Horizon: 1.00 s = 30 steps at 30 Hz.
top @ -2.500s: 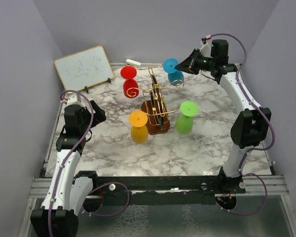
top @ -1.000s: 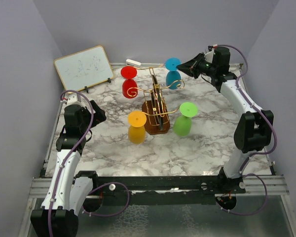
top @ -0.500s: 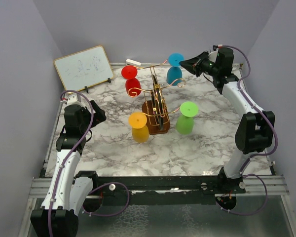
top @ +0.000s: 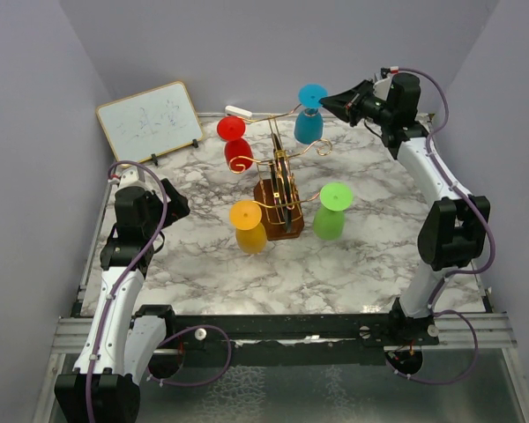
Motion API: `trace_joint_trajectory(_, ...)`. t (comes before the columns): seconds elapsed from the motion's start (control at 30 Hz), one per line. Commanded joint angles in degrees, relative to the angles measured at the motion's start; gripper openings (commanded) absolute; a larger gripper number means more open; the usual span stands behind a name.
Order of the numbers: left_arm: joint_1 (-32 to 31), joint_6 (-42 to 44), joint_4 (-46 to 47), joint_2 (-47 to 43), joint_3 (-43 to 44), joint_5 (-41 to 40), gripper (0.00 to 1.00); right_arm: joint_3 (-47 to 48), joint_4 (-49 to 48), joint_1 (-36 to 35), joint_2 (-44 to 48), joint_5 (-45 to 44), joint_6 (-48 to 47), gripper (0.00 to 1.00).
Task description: Take the wine glass off the wine glass rack
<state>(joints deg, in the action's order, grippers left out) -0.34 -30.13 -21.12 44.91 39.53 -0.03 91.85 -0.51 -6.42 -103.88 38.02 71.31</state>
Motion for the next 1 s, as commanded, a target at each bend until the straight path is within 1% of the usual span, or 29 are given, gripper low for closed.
trace_joint_trajectory(0.0, 0.14, -0.43, 0.83, -0.23, 0.99, 0.10, 0.99, 4.64, 1.88, -0.28, -1.39, 0.27, -2.98, 0.01)
trace_joint_trajectory(0.27, 0.14, -0.37, 0.98, -0.01, 0.91, 0.43, 0.99, 6.11, 6.19, -2.29, -1.45, 1.99, -7.34, 0.01)
trace_joint_trajectory(0.5, 0.16, -0.42, 1.07, -0.22, 0.90, 0.55, 0.99, 2.93, 7.77, -3.25, 1.67, 3.12, -11.13, 0.01)
trace_joint_trajectory(0.7, 0.12, -0.28, 1.10, -0.19, 0.90, 0.80, 0.99, 0.52, 11.65, -3.25, 5.50, 3.73, -15.36, 0.01)
trace_joint_trajectory(0.97, 0.16, -0.22, 1.24, -0.38, 0.90, 1.08, 0.99, -3.28, 13.99, -3.25, 10.04, 5.11, -18.87, 0.01)
